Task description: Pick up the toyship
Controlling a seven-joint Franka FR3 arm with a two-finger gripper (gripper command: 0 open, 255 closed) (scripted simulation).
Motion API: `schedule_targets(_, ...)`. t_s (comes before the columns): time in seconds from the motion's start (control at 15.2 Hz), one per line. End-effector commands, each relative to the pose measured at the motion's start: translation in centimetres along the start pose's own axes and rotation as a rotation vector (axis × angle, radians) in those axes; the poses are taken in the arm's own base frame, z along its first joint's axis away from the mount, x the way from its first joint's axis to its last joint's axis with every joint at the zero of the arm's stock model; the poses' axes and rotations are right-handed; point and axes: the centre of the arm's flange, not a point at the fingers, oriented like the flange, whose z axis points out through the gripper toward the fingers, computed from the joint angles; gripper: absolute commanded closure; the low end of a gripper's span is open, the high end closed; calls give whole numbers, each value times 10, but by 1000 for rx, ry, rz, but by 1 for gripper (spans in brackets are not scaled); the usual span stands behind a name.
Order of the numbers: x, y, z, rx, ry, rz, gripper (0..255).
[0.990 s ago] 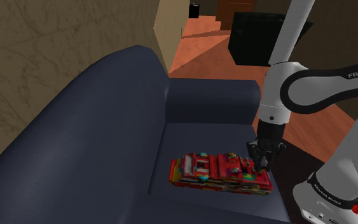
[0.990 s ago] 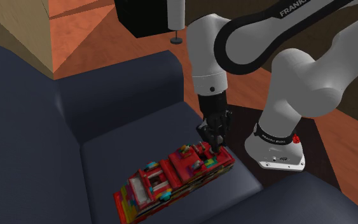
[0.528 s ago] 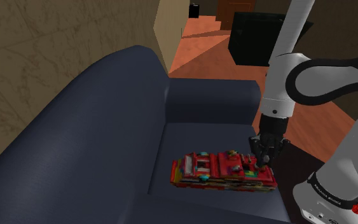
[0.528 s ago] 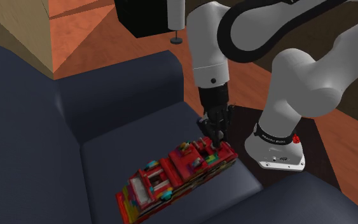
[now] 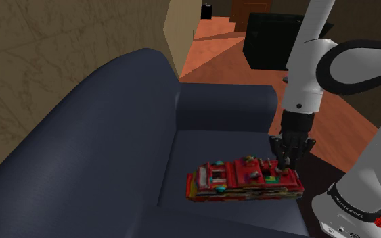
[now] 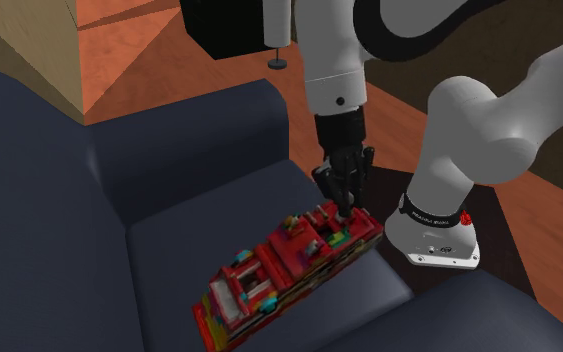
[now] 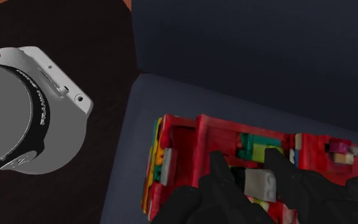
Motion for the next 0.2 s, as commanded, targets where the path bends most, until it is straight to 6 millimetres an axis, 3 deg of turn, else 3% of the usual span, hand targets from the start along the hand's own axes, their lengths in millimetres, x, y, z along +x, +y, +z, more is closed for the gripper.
schedule_targets(0.0,-5,-1,-11,1,0,0,255)
schedule_targets(0.13,-5,-1,-12,1,0,0,255)
